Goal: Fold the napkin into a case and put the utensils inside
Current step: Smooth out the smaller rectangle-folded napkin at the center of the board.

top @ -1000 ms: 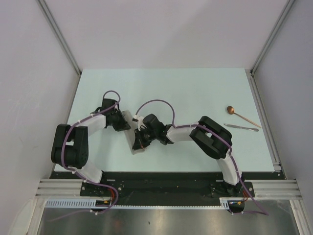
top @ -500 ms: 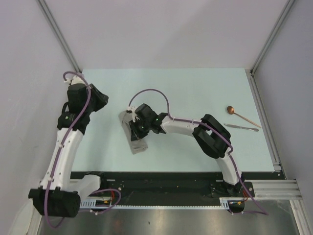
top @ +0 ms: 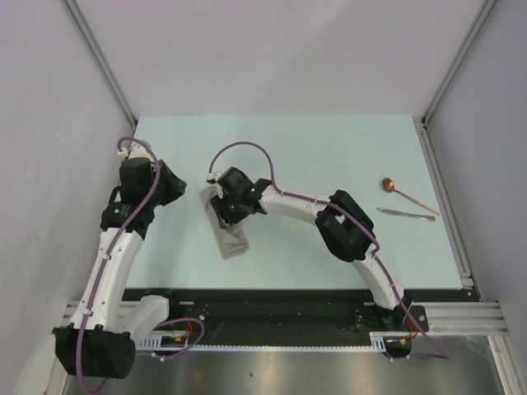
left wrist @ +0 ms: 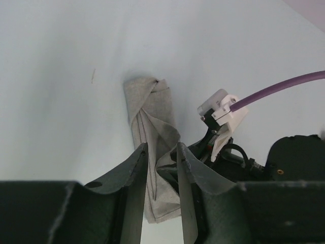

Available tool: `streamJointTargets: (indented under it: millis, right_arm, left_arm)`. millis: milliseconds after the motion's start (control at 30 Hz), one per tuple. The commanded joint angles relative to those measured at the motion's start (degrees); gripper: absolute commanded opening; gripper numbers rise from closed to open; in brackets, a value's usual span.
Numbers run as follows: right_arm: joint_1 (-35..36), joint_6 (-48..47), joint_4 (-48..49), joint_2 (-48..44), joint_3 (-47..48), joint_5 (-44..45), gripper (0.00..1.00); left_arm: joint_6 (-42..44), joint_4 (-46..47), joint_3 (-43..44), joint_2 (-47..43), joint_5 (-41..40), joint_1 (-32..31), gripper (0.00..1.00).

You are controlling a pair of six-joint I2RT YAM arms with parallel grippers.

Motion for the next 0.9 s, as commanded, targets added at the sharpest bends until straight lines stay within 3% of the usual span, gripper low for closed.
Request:
streamJointTargets:
  millis: [0,200,333,433,467,600,667,867]
  right_arm:
    - [0.15,1.33,-1.45,-7.62,-3.35,-2.67,0.45]
    - [0.24,8.00,11.82,-13.95,-18.81,-14.99,0.43]
    - [0.33,10.56,18.15,-14.84,-24.11,-19.39,0.40]
    - [-0.20,12.05,22.19,-15.36,-27.35,-22.11,0.31]
    - [-0.64,12.41,23.68,-15.36,-27.89,-23.34,0.23]
    - [-1.78,13.64,27.47,-14.84,-30.70,-25.28,0.18]
    - [-2.14,13.55,27.74,-14.31,-31.06,-25.28,0.19]
    - [-2.14,12.24,25.29,-15.71,-30.00,-22.84,0.19]
  left_arm:
    - [0.04,3.33,-1.17,4.90,7.69,0.41,0.33]
    - [-3.82,10.61,-2.40,14.03,18.94,0.32,0.33]
    - [-6.21,14.40,-0.91,22.37,27.82,-0.02,0.33]
    - [-7.79,17.30,-0.03,28.44,31.87,-0.90,0.31]
    - [-8.23,18.17,0.15,29.69,32.92,-1.08,0.30]
    - [-7.80,18.10,2.17,36.63,32.06,-2.66,0.27]
    - [-7.53,16.78,3.14,40.57,32.40,-2.66,0.20]
    - [-4.90,11.78,2.27,43.15,22.92,-2.66,0.10]
